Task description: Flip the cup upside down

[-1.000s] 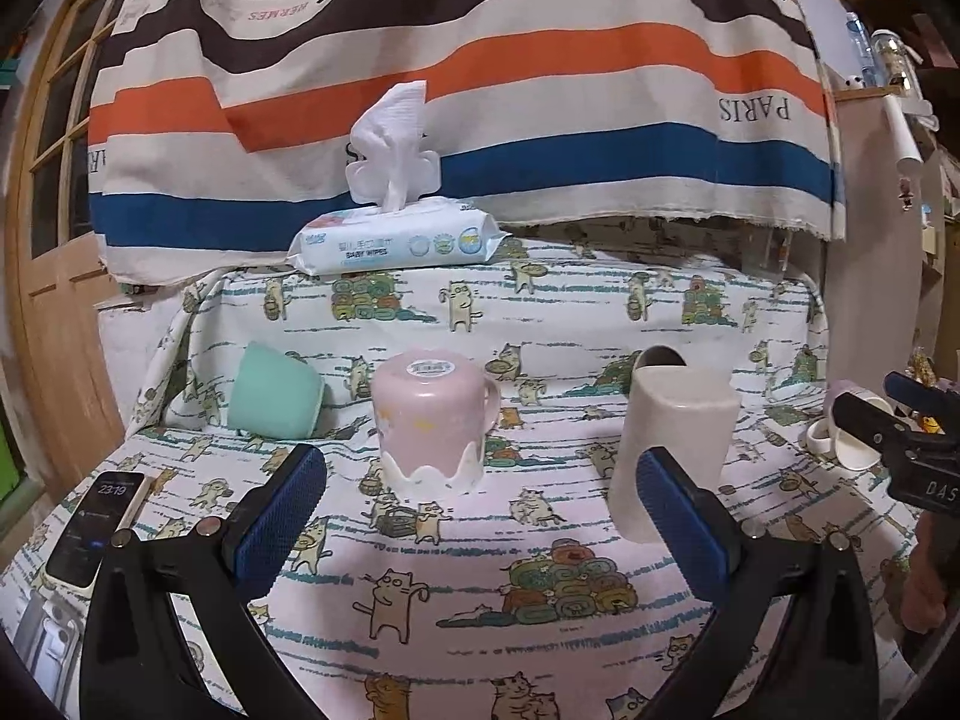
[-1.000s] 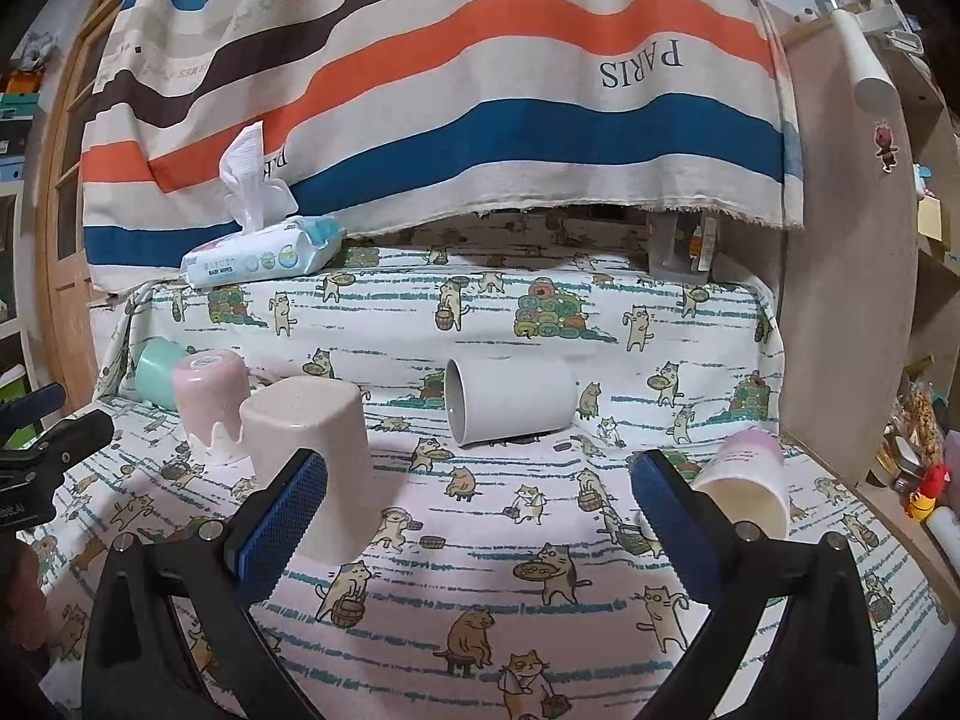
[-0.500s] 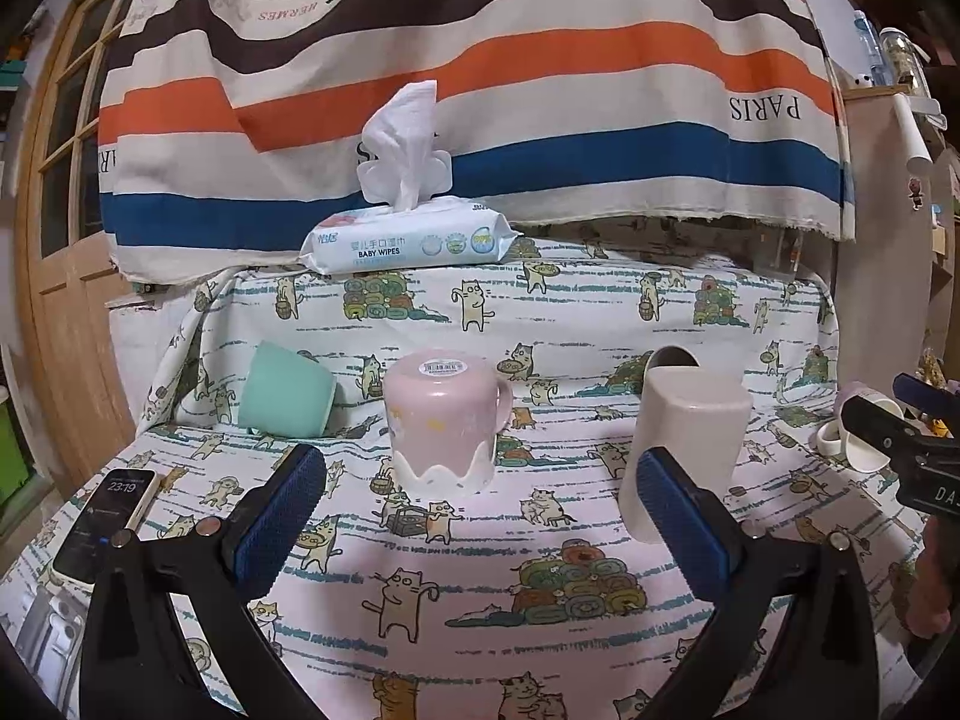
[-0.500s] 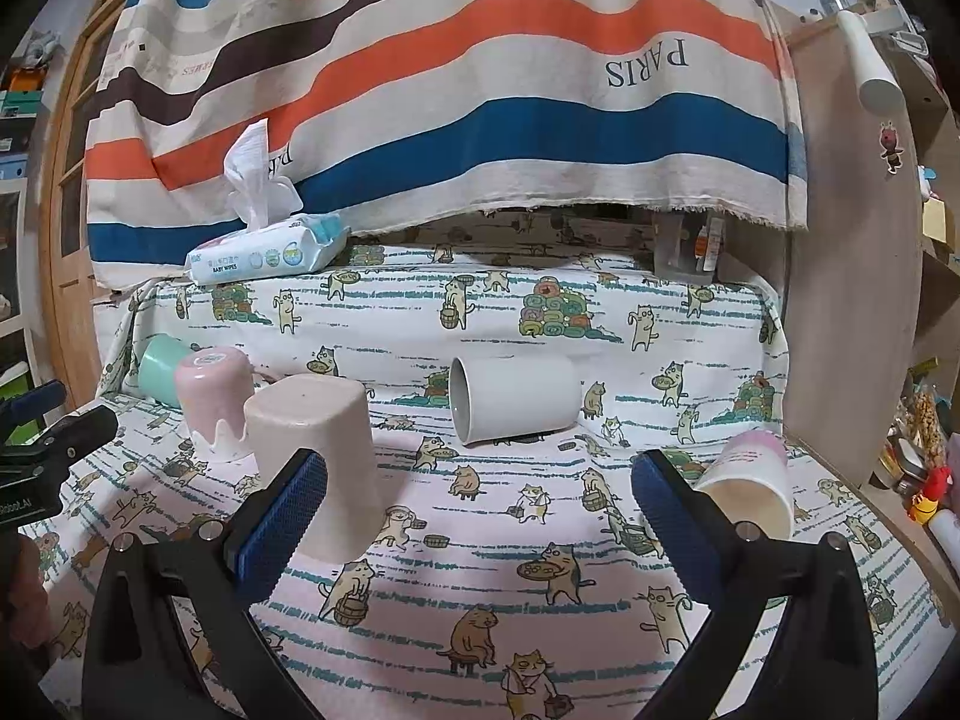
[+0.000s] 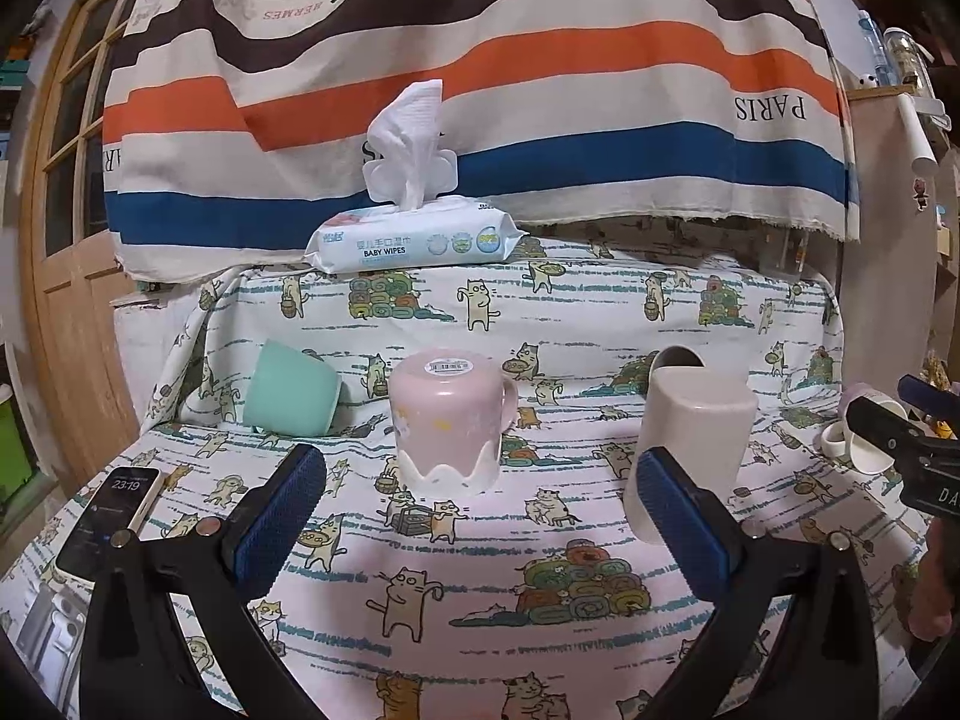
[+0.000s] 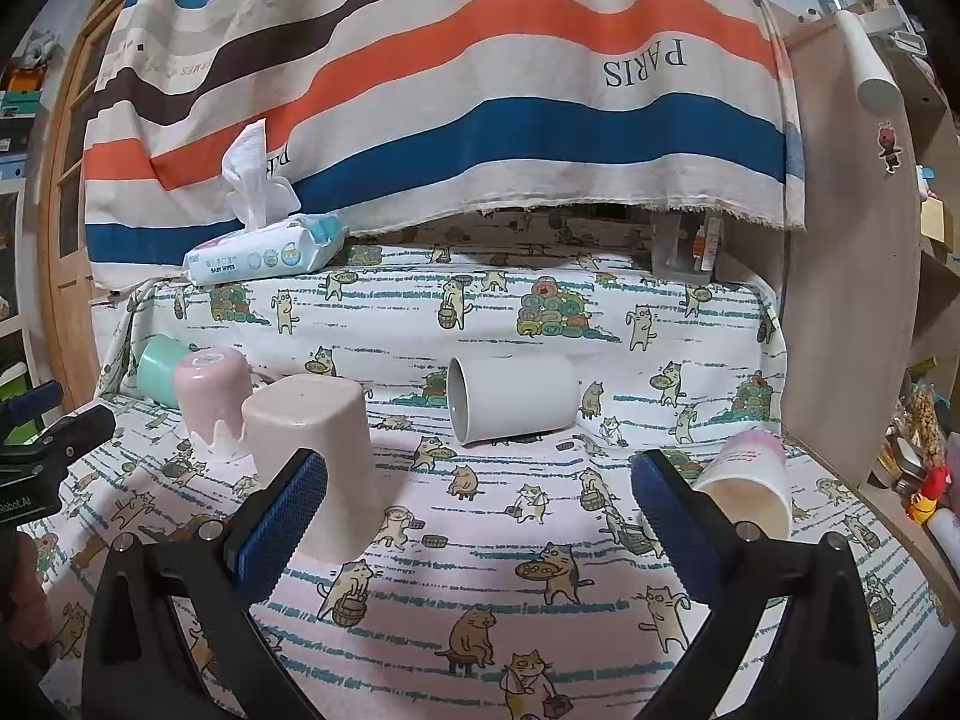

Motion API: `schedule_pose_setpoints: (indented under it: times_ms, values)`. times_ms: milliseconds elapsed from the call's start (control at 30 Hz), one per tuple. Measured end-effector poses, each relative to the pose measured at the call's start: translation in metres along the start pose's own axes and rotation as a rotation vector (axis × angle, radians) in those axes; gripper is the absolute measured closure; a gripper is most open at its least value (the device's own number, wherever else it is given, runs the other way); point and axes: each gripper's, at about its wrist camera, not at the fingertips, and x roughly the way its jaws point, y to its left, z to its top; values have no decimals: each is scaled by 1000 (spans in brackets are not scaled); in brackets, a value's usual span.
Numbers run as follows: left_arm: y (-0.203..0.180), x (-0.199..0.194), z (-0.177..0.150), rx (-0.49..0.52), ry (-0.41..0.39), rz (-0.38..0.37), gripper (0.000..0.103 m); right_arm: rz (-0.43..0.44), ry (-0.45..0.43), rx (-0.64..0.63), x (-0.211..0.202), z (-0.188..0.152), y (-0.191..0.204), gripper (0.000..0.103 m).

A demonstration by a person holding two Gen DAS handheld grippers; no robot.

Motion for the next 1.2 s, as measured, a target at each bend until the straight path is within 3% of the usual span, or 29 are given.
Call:
schedule_pose_setpoints:
  times_ms: [1200]
  values:
    - [-2, 0, 0, 3, 1, -9, 0, -2, 1, 2, 0, 1, -1, 1]
